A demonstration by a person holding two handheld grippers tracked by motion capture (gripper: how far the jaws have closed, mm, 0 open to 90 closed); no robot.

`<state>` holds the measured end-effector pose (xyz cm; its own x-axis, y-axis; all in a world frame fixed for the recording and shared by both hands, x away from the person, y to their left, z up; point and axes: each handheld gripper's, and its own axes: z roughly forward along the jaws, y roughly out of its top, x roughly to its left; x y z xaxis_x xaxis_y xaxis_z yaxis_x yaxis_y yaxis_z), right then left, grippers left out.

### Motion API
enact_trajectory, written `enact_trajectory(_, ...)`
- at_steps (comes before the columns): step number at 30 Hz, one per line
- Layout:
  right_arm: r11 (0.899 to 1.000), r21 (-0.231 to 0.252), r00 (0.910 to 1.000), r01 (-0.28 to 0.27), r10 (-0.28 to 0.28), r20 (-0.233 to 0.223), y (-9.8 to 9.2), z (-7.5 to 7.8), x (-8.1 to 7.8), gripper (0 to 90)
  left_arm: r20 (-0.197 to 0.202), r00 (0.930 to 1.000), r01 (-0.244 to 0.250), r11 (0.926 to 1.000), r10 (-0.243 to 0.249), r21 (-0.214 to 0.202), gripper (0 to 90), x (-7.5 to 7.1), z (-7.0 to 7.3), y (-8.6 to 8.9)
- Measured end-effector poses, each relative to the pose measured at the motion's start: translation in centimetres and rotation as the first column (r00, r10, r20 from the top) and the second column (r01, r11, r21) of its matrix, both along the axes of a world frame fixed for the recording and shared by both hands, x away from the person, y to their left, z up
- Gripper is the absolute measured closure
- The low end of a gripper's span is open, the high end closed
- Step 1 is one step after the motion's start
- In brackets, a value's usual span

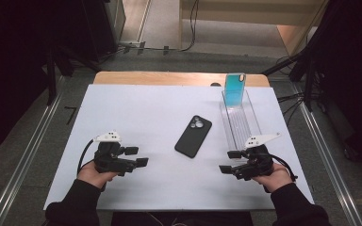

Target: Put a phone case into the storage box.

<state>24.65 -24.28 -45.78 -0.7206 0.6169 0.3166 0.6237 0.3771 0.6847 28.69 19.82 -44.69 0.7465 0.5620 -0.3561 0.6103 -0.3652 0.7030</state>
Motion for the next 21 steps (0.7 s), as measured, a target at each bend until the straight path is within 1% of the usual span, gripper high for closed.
enact_trajectory(3,1.0,0.007,1.0,0.001,-0.001,0.005,-0.1,-0.2,0.1,26.6,0.0,1.0,-0.002,1.0,0.002,0.0,30.3,0.0,0.0,0.0)
enact_trajectory(7,1.0,0.004,0.9999,-0.004,0.004,0.013,-0.1,-0.3,0.1,26.3,0.002,1.0,0.0,1.0,0.0,-0.001,30.3,-0.1,0.0,0.1)
enact_trajectory(11,1.0,0.0,1.0,0.001,-0.001,0.006,0.0,-0.3,0.2,26.1,0.002,1.0,-0.004,1.0,0.004,-0.003,30.3,-0.2,0.0,0.1)
enact_trajectory(12,1.0,-0.003,1.0,0.005,-0.005,-0.001,0.1,-0.3,0.3,26.1,0.003,1.0,-0.006,1.0,0.006,-0.004,30.3,-0.2,0.0,0.2)
enact_trajectory(14,1.0,0.007,0.9997,0.013,-0.013,-0.018,0.2,-0.2,0.4,26.1,0.001,1.0,-0.009,1.0,0.009,-0.004,30.3,-0.2,0.0,0.2)
enact_trajectory(17,1.0,-0.008,0.9997,0.026,-0.026,-0.001,0.6,0.1,0.6,26.0,0.002,1.0,-0.01,1.0,0.01,-0.002,30.3,-0.2,0.0,0.2)
enact_trajectory(18,1.0,-0.004,0.9995,0.031,-0.031,0.001,0.8,0.2,0.7,25.9,0.001,0.9999,-0.01,0.9999,0.01,-0.004,30.3,-0.2,0.0,0.2)
enact_trajectory(21,0.998,0.026,0.9981,0.06,-0.06,-0.014,1.5,0.3,1.2,25.5,0.003,1.0,-0.006,1.0,0.006,0.002,30.3,-0.1,0.0,0.2)
